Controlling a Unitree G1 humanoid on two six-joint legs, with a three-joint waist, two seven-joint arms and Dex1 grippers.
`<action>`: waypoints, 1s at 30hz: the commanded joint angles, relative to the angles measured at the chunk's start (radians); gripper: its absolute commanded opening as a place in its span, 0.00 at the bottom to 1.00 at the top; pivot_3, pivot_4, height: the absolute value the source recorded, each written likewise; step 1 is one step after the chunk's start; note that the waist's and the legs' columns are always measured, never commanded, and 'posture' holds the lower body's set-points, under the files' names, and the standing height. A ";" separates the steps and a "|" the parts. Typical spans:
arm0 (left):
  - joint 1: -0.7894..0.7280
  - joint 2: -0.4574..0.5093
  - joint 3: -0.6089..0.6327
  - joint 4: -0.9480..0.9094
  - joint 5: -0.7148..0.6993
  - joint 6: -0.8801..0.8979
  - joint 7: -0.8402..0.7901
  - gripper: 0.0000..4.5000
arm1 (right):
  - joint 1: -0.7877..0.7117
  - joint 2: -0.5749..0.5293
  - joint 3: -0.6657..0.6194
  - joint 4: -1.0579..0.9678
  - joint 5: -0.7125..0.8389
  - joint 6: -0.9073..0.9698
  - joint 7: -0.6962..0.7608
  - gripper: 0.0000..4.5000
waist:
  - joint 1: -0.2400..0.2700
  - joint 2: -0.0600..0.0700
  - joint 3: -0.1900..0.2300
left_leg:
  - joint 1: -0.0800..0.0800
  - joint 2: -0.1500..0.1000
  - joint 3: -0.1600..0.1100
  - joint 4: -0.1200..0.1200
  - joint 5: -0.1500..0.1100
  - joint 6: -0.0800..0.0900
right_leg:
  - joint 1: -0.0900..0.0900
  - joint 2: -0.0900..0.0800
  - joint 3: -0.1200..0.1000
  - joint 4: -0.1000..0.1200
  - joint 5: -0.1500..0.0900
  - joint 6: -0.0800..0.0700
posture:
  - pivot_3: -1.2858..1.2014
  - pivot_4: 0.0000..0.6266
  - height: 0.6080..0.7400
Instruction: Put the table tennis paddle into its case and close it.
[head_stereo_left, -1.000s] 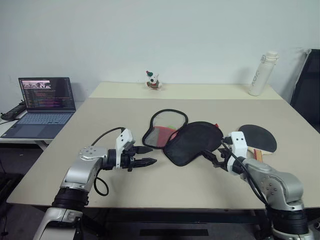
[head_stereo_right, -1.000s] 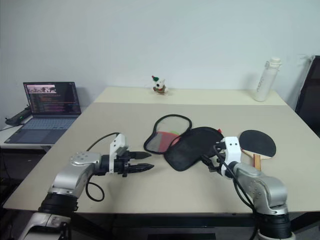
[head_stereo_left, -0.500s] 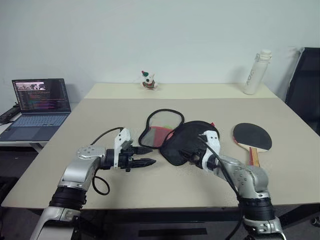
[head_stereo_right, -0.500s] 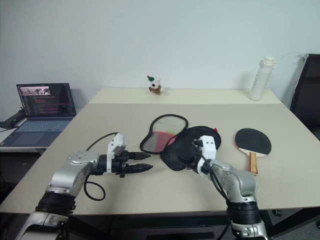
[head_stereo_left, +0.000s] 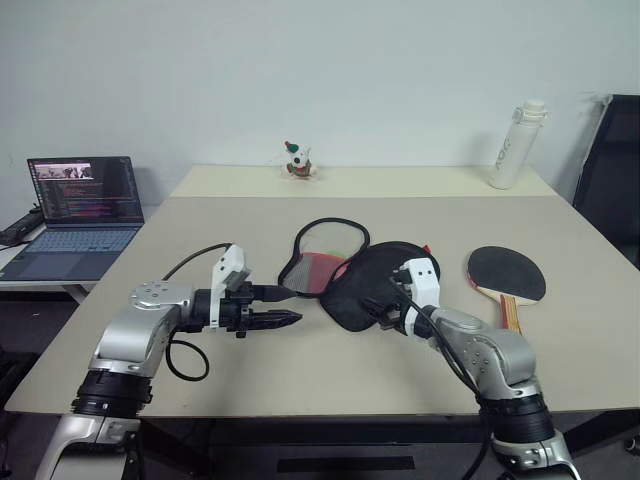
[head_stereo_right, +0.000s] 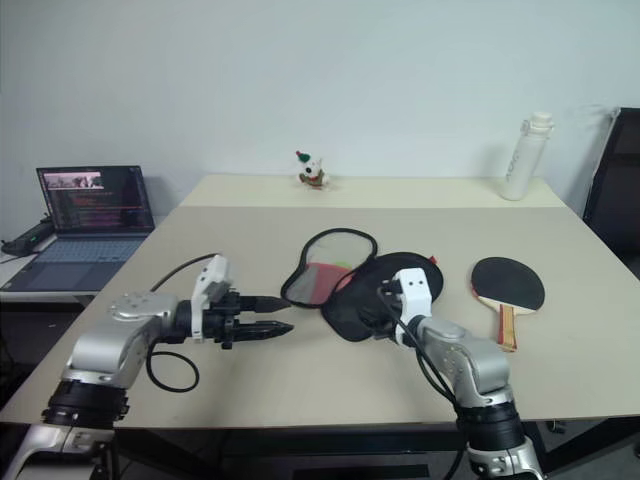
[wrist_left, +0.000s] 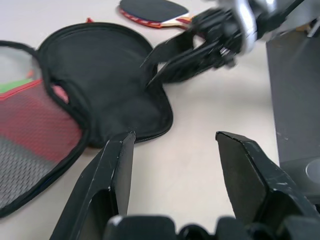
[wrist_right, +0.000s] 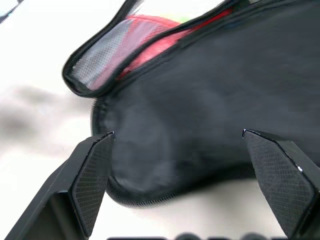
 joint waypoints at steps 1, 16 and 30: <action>0.003 0.015 0.027 -0.043 -0.024 0.002 0.010 0.62 | 0.023 0.006 -0.028 -0.094 0.018 0.063 -0.021 1.00 | 0.000 0.000 0.000 | 0.000 0.000 0.000 0.000 0.000 0.000 | 0.000 0.000 0.000 0.000 0.000 0.000 | 0.52 0.24 1.00; -0.012 0.005 0.009 -0.029 -0.014 -0.010 0.025 0.62 | -0.049 0.137 -0.008 0.106 -0.045 -0.011 -0.065 1.00 | -0.001 0.000 0.000 | 0.000 0.001 0.000 0.000 0.000 0.000 | 0.000 0.001 0.000 0.000 -0.001 0.000 | 0.52 0.24 1.00; 0.016 0.001 0.014 -0.049 -0.020 -0.009 0.042 0.63 | -0.081 0.183 -0.057 0.145 -0.031 -0.009 -0.035 0.55 | -0.001 0.000 0.000 | 0.000 0.000 0.000 0.000 0.000 0.000 | 0.000 0.001 0.000 0.001 0.000 -0.001 | 0.52 0.24 1.00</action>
